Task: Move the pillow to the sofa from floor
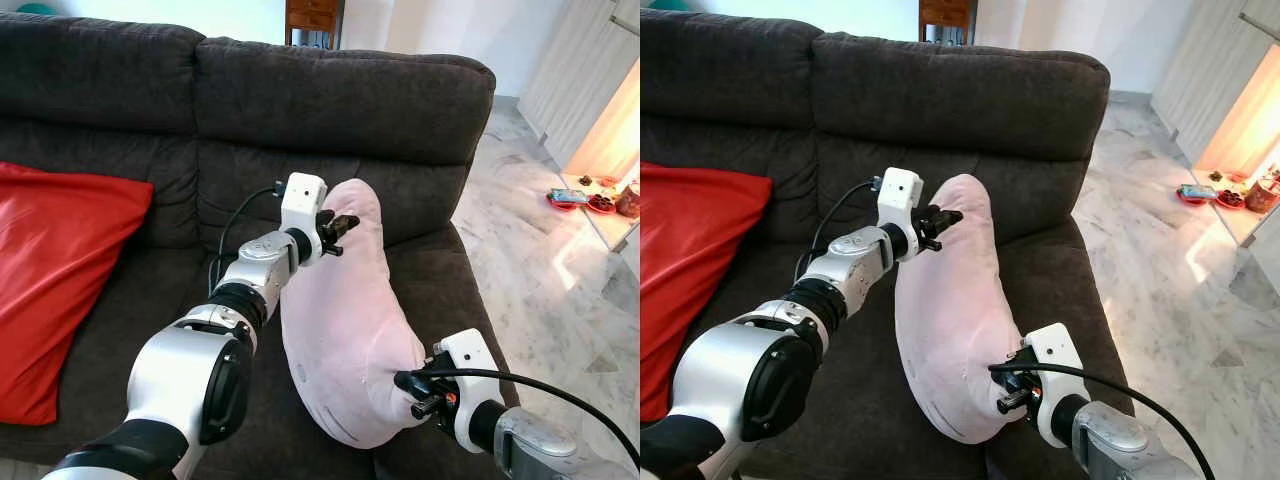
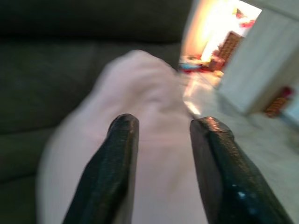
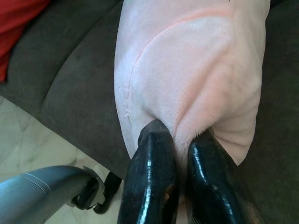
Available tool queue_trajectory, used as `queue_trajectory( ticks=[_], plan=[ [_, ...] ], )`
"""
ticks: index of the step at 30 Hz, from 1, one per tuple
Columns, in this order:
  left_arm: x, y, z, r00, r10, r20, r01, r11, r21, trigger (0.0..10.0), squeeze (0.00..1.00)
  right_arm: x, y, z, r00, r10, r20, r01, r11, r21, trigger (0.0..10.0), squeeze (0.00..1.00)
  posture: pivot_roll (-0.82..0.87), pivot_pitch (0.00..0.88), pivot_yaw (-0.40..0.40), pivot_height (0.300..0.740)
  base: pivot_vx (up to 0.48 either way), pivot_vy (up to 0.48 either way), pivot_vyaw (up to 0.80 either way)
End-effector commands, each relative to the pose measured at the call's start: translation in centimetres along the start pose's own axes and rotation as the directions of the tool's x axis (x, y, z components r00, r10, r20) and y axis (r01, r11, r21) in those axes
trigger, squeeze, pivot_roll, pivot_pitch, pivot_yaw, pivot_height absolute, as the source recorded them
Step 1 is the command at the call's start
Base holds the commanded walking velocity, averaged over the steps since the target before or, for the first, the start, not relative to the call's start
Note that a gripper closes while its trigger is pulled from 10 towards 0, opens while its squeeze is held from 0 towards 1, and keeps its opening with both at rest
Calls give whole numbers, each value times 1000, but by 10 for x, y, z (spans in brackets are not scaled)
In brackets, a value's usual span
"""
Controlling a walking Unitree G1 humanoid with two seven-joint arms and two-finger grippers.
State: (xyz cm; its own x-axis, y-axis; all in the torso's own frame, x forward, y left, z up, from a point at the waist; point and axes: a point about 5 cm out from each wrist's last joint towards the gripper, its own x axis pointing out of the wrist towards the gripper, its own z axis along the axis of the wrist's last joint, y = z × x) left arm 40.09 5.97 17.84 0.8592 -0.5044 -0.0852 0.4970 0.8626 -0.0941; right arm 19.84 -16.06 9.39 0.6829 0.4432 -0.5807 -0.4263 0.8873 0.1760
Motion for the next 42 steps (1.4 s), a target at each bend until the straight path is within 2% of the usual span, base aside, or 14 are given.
queue_trajectory(
  ticks=[1, 7, 14, 15, 16, 18, 22, 23, 24, 26, 28, 32, 39, 42],
  plan=[
    [1, 3, 12, 999, 22, 44, -24, 999, 39, 10000, 0, -1, -3, 3, 1000, -14, 18, 14, 1000, -2, 10000, 0, -66, 0, -93, 740, 0, 0, 0],
    [-9, 22, 17, 990, 72, 122, -80, 995, 65, 10000, 0, 0, -6, 3, 1000, -27, 10, 27, 1000, 3, 10000, 0, -49, 0, -97, 740, 0, 0, 0],
    [-40, 64, -12, 966, 226, 126, -242, 961, 133, 10000, 0, 1, -31, 2, 981, -194, 3, 194, 979, 66, 10000, 0, -30, 0, -98, 740, 0, 0, 0],
    [-40, 64, -12, 966, 226, 126, -242, 961, 133, 10000, 0, 1, -31, 2, 981, -194, 3, 194, 979, 66, 10000, 0, -30, 0, -98, 740, 0, 0, 0],
    [-58, 82, -26, 948, 298, 112, -312, 940, 140, 10000, 0, 1, -41, 6, 965, -261, 25, 257, 962, 92, 10000, 0, -24, 0, -99, 740, 0, 0, 0],
    [-78, 98, -41, 927, 363, 95, -374, 915, 148, 10000, 0, 0, -51, 10, 944, -327, 54, 319, 941, 115, 10000, 0, -15, 0, -100, 740, 0, 0, 0],
    [-90, 106, -50, 914, 398, 84, -407, 899, 165, 10000, 0, -1, -56, 12, 927, -369, 69, 358, 925, 125, 10000, 0, -15, 0, -100, 740, 0, 0, 0],
    [-103, 111, -62, 901, 428, 66, -433, 883, 181, 10000, 0, 0, -59, 15, 914, -396, 89, 382, 913, 146, 10000, 0, -1, 0, -101, 740, 0, 0, 0],
    [-103, 111, -62, 901, 428, 66, -433, 883, 181, 10000, 0, 0, -59, 15, 914, -396, 89, 382, 913, 146, 10000, 0, -1, 0, -101, 740, 0, 0, 0],
    [-131, 116, -87, 879, 477, 17, -468, 855, 221, 10000, 0, 1, -61, 18, 894, -430, 125, 404, 895, 188, 10000, 0, 13, 0, -98, 740, 0, 0, 0],
    [-147, 115, -101, 866, 499, -11, -482, 841, 245, 10000, 0, 2, -60, 17, 883, -450, 135, 416, 882, 220, 10000, 0, 17, 0, -97, 740, 0, 0, 0],
    [-163, 111, -112, 859, 512, -33, -486, 832, 268, 10000, 0, 1, -51, 3, 887, -452, 97, 415, 870, 265, 10000, 0, 18, 0, -93, 740, 0, 0, 0],
    [-165, 100, -114, 862, 504, -58, -460, 825, 328, 10000, 0, 1, -36, -27, 894, -447, 9, 423, 851, 311, 10000, 0, 13, 0, -82, 740, 0, 0, 0],
    [-166, 99, -116, 860, 506, -69, -461, 828, 318, 10000, 0, 1, -34, -32, 894, -448, 4, 424, 850, 311, 10000, 0, 11, 0, -77, 740, 0, 0, 0]
  ],
)
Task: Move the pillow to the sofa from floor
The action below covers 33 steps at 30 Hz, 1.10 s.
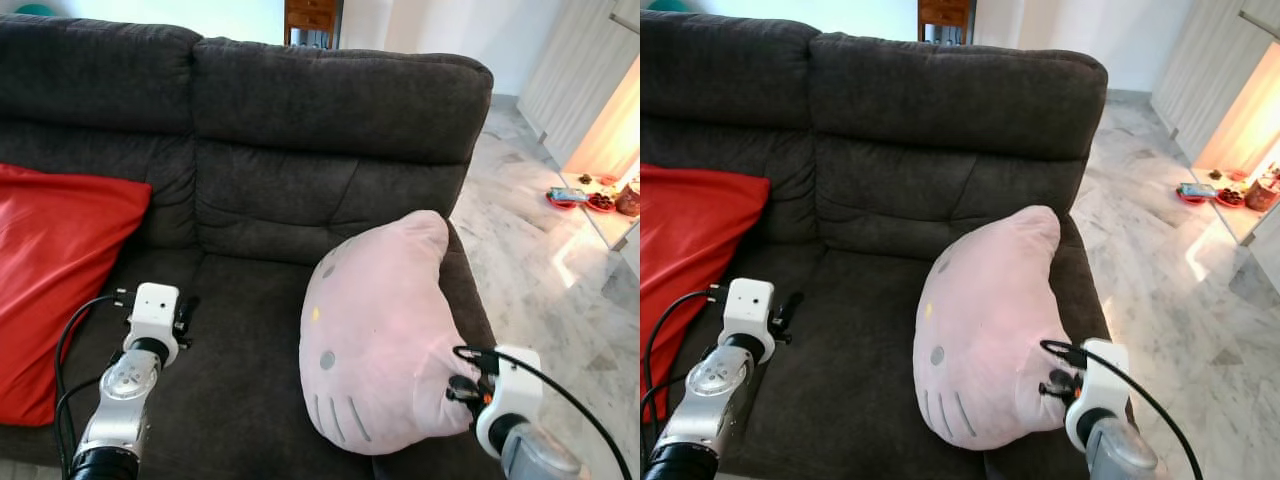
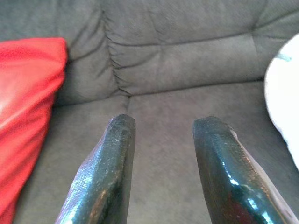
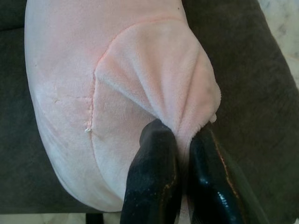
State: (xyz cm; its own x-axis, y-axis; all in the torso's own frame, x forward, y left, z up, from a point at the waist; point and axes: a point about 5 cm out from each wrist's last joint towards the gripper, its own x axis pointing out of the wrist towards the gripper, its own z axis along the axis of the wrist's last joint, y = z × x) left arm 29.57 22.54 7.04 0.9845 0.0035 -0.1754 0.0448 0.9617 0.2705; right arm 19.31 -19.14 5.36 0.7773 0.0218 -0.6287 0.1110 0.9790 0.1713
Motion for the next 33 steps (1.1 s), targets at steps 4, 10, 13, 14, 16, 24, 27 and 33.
queue_trajectory(
  ticks=[4, 10, 13, 14, 16, 24, 27, 33],
  plan=[
    [-5, -5, -11, 999, 4, -51, -4, 1000, -7, 10000, 0, 4, -7, -2, 997, -46, 56, 46, 999, -7, 10000, 0, 10, 0, -71, 740, 0, 0, 0],
    [-10, -9, -18, 996, 28, -87, -30, 999, -23, 10000, 0, 13, -9, -7, 994, -76, 73, 75, 997, 13, 10000, 0, 17, 0, -75, 740, 0, 0, 0],
    [-11, -13, -21, 995, 21, -94, -23, 1000, -21, 10000, 0, 14, -10, -7, 993, -74, 88, 73, 997, 16, 10000, 0, 18, 0, -76, 740, 0, 0, 0],
    [-11, -15, -22, 995, 24, -97, -27, 999, -23, 10000, 0, 16, -11, -6, 991, -81, 105, 79, 997, 24, 10000, 0, 17, 0, -77, 740, 0, 0, 0],
    [-11, -17, -23, 995, 40, -93, -44, 998, -40, 10000, 0, 21, -16, -5, 983, -105, 150, 103, 994, 24, 10000, 0, 14, 0, -77, 740, 0, 0, 0],
    [-10, -18, -18, 993, 114, -30, -114, 993, -26, 10000, 0, 37, -26, -1, 947, -170, 273, 158, 985, 66, 10000, 0, 23, 0, -84, 740, 0, 0, 0],
    [-9, -20, -17, 992, 123, -16, -124, 992, -24, 10000, 0, 41, -29, -4, 936, -194, 293, 185, 981, 59, 10000, 0, 25, 0, -83, 740, 0, 0, 0],
    [-7, -32, -19, 996, 87, -14, -87, 996, -9, 10000, 0, 48, -30, -9, 919, -206, 335, 190, 978, 82, 10000, 0, 21, 0, -72, 740, 0, 0, 0]
  ],
)
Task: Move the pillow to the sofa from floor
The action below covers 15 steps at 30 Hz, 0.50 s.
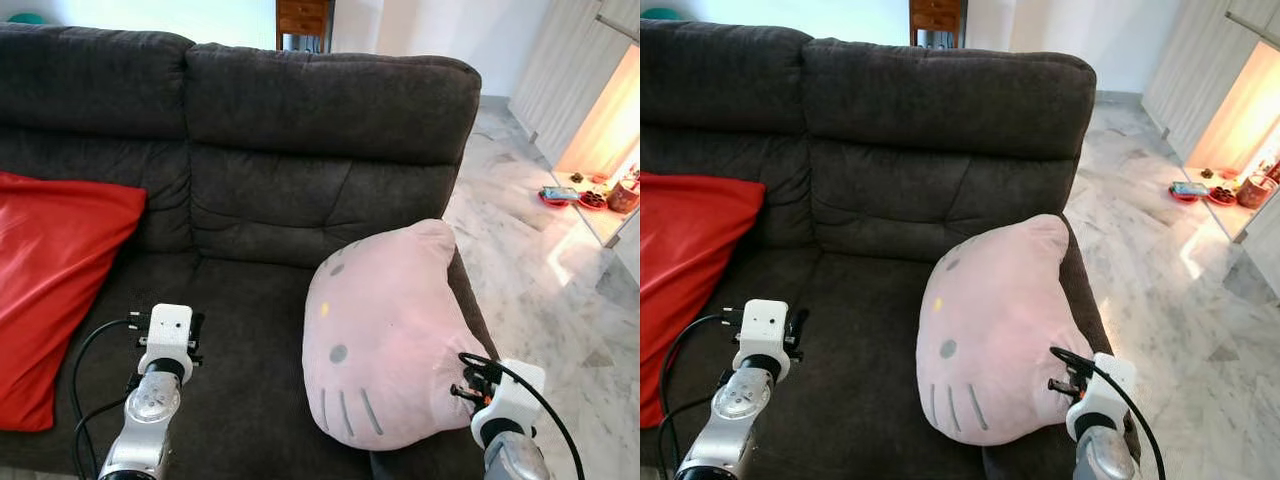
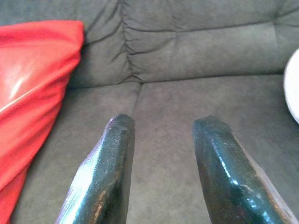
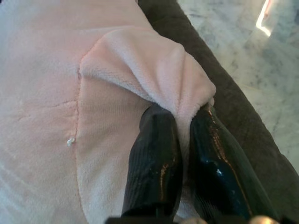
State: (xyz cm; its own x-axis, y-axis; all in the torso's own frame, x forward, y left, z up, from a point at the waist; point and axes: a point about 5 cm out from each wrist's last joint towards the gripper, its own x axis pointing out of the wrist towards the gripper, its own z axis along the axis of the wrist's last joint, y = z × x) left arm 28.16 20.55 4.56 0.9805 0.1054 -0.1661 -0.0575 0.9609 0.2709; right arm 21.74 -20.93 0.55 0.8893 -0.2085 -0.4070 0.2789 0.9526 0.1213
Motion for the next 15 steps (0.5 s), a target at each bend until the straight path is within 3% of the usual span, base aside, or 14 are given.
queue_trajectory(
  ticks=[1, 15],
  plan=[
    [2, -9, 1, 1000, -26, 5, 26, 1000, 10, 10000, 0, 4, -5, 7, 997, -27, 69, 27, 1000, 5, 10000, 0, 20, 0, -69, 740, 0, 0, 0],
    [4, -13, 2, 999, -35, 31, 34, 999, 24, 10000, 0, 8, 5, 4, 990, -6, 138, 6, 1000, 0, 10000, 0, 26, 0, -63, 740, 0, 0, 0]
  ],
)
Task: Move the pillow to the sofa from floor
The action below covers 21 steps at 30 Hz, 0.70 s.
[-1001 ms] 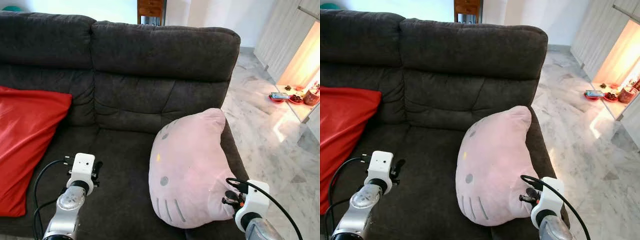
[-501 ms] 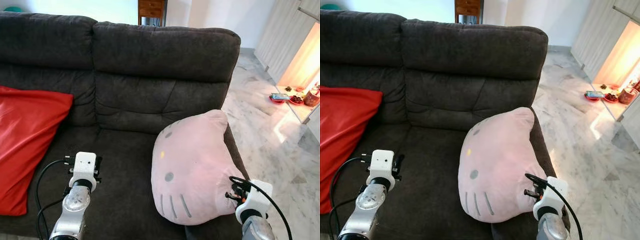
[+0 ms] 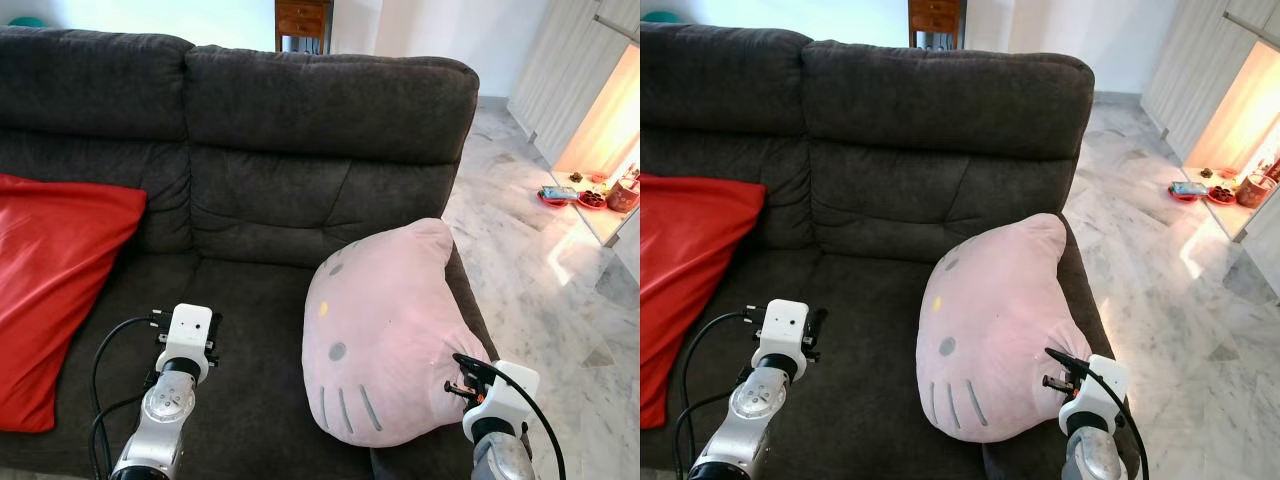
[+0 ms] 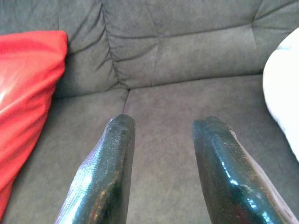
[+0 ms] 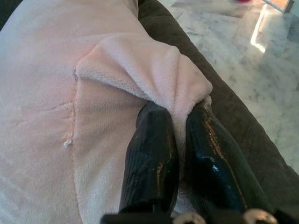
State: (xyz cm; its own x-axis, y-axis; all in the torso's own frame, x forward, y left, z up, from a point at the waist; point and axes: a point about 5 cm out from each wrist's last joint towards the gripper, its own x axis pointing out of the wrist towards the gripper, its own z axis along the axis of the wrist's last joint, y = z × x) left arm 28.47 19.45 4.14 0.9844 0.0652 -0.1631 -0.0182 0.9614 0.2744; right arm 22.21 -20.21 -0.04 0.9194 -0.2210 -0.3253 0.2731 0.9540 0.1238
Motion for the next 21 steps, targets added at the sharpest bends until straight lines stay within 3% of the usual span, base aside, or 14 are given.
queue_trajectory(
  ticks=[1, 12, 13, 14, 16, 17, 21],
  plan=[
    [1, -1, 3, 1000, 5, 18, -5, 1000, 15, 10000, 0, 4, -2, 9, 999, -13, 51, 13, 1000, -2, 10000, 0, 26, 0, -63, 740, 0, 0, 0],
    [7, -3, 13, 997, 27, 68, -28, 1000, 7, 10000, 0, 5, 2, 5, 999, -9, 53, 9, 1000, -3, 10000, 0, 31, 0, -61, 740, 0, 0, 0],
    [6, -4, 12, 998, 23, 65, -24, 1000, 10, 10000, 0, 6, 2, 5, 998, -11, 55, 11, 1000, -2, 10000, 765, 29, 0, -61, 740, 0, 0, 0],
    [6, -4, 12, 998, 22, 64, -23, 1000, 11, 10000, 0, 6, 2, 5, 998, -13, 55, 13, 1000, -1, 10000, 851, 29, 0, -61, 740, 0, 0, 0],
    [6, -4, 11, 998, 22, 64, -23, 1000, 11, 10000, 0, 6, 2, 5, 998, -14, 55, 14, 1000, -1, 10000, 851, 29, 0, -60, 740, 0, 0, 0],
    [6, -4, 11, 998, 22, 64, -22, 1000, 12, 10000, 0, 6, 1, 5, 998, -15, 56, 15, 1000, -1, 10000, 1000, 29, 0, -61, 740, 0, 0, 0],
    [6, -4, 11, 998, 22, 65, -23, 1000, 12, 10000, 0, 7, -2, 4, 998, -28, 52, 28, 1000, -6, 10000, 1000, 32, 0, -62, 740, 0, 0, 0]
  ],
)
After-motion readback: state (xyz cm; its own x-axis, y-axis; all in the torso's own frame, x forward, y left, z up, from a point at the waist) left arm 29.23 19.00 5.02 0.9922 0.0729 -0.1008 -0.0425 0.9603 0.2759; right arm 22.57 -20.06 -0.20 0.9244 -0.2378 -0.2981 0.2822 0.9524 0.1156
